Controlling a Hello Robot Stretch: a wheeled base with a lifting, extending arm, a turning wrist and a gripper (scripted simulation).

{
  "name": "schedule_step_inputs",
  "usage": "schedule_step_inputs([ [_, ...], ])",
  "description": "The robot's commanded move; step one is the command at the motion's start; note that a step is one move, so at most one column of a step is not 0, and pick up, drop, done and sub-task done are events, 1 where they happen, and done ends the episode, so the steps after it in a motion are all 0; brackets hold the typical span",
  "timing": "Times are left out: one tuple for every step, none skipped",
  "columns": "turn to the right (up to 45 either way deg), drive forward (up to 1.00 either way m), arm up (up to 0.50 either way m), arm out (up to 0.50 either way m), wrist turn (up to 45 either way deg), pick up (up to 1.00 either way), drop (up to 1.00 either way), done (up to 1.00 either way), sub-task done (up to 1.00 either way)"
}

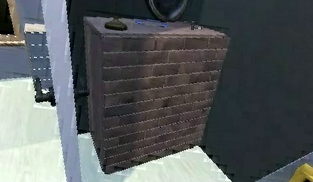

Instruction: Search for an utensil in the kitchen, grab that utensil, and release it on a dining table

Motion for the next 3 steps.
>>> schedule_step_inputs([
  [0.0, 0.0, 0.04, 0.0, 0.0, 0.0, 0.0, 0.0, 0.0],
  [0.0, 0.0, 0.0, -0.08, 0.0, 0.0, 0.0, 0.0, 0.0],
  [0.0, 0.0, 0.0, 0.0, 0.0, 0.0, 0.0, 1.0, 0.0],
])
